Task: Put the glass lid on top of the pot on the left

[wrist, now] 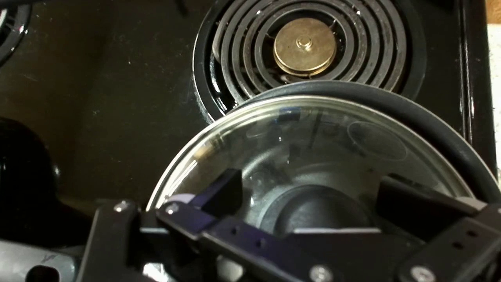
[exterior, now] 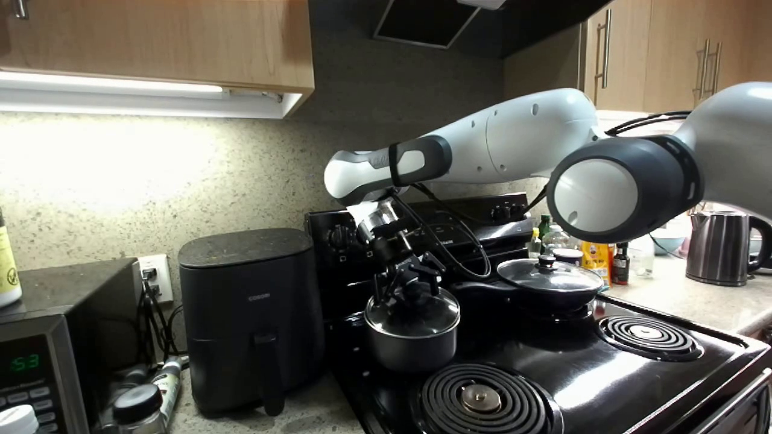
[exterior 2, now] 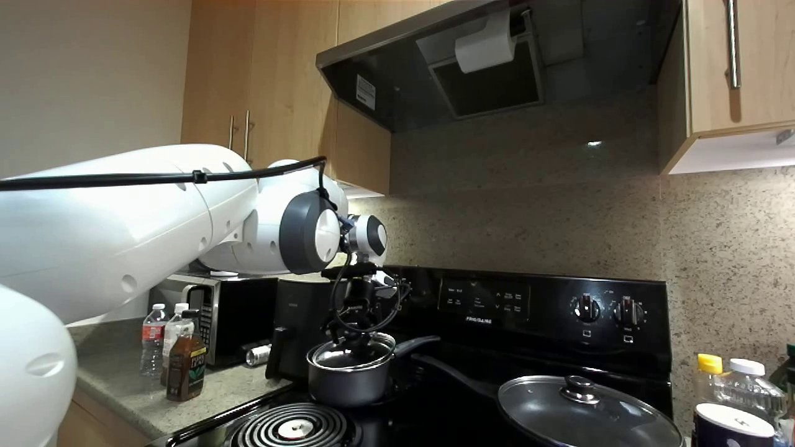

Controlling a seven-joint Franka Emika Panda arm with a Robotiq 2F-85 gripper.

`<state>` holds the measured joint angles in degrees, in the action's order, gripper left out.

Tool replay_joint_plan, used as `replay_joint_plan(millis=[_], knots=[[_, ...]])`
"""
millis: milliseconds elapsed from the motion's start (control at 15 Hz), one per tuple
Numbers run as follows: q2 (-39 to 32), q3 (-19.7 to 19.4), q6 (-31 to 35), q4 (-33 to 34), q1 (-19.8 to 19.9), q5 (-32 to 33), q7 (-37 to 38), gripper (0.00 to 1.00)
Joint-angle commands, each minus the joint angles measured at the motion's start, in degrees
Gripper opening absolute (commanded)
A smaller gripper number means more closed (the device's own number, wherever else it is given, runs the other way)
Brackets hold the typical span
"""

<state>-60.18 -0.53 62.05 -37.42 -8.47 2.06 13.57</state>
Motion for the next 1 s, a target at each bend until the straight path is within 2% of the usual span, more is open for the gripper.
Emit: replay_joint_plan(millis=[0,600,733,933], knots=[[-1.54,0.84,-0.41,1.74,0.67,-1.33,-0.47,0.64],[1.0,2.54,0.39,3.38,-0.27,-0.48,-1.67,0.04],[1.43,2.68,-0.38,3.76,-0.43,-0.3,-1.35,0.0],[1.88,2.31,-0.67,4.43,-0.79,0.4,-1.37,0.02]])
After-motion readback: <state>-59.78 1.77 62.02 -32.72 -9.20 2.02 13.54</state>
